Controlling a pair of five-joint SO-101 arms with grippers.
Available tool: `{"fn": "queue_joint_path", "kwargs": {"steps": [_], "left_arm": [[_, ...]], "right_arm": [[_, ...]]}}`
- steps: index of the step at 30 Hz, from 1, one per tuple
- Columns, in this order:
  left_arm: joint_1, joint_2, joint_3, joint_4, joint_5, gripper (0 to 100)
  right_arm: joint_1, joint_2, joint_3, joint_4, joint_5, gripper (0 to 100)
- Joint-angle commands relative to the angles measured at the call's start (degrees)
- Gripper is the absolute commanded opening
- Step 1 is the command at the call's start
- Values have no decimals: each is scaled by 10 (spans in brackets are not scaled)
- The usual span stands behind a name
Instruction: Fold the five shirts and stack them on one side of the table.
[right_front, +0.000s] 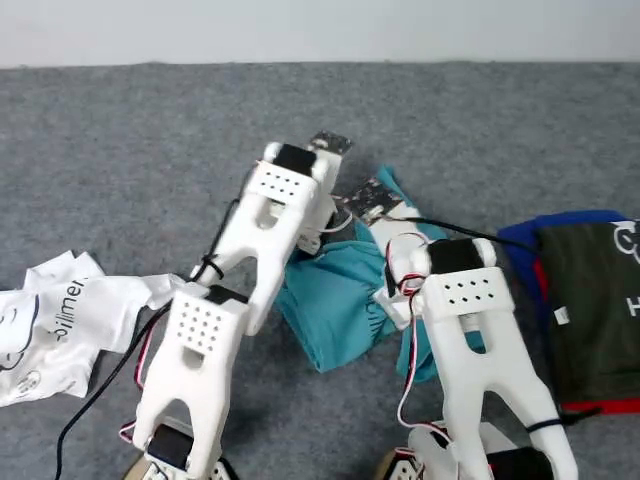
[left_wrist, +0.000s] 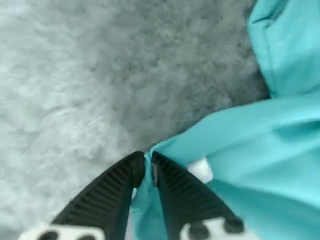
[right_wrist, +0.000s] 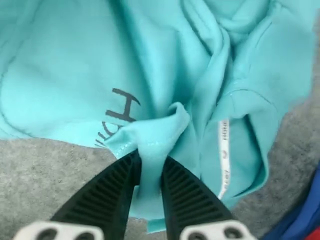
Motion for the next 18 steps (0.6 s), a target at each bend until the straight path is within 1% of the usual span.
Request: {"fn": "queue_joint_path", "kwargs": {"steps": [1, 5, 7, 13, 15, 18], "left_arm": [[-33, -103, 29, 14, -16, 10], [-67, -167, 55, 13, -27, 10], [-76, -187, 63, 13, -33, 10], [-80, -199, 73, 12, -36, 10], [-80, -199, 75, 11, -36, 10], [-76, -199, 81, 11, -36, 10]], "right_arm": [[61, -19, -25, -19, 2, 12], [140, -19, -46, -41, 2, 13], [163, -16, -46, -49, 2, 41], [174, -18, -25, -51, 1, 221], [173, -14, -22, -51, 1, 251], [171, -18, -11, -48, 1, 255]]}}
